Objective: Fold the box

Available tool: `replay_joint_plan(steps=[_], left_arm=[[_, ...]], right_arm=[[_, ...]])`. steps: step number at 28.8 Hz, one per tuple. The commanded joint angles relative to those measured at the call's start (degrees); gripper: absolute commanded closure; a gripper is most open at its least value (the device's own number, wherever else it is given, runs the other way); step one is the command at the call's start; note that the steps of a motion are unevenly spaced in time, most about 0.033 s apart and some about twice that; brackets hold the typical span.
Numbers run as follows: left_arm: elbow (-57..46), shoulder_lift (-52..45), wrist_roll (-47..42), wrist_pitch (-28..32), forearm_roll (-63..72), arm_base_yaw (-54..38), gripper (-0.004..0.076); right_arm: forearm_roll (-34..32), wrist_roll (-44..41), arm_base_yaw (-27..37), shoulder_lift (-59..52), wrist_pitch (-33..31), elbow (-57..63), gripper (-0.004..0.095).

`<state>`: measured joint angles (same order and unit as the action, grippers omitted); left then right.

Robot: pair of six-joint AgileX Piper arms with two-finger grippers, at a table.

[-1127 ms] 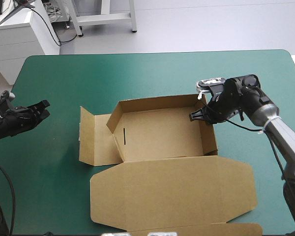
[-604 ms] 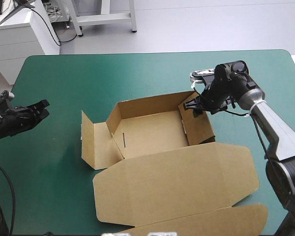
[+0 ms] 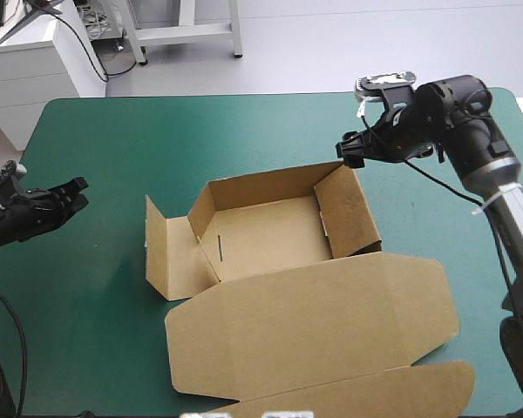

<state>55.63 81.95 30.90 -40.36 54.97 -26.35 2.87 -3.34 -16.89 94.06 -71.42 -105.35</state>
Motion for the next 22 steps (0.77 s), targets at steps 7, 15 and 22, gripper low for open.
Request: replay_joint_plan(steps=[7,15,22], left_arm=[[1.4,-1.6,-0.3,-0.5,2.4,0.0,0.0732],[1.4,-1.6,-0.3,-0.4,2.9,0.0,0.0732],[1.4,-1.6,-0.3,-0.3,2.9,0.0,0.0732]], right_arm=[[0.0,0.1,0.0,-8.3,-0.3,-0.6,0.0092],[-1.2,-0.3,0.0,-9.3,-0.3,5.2,0.0092],[-2.3,0.7,0.0,-2.5,0.1,5.5,0.0092]])
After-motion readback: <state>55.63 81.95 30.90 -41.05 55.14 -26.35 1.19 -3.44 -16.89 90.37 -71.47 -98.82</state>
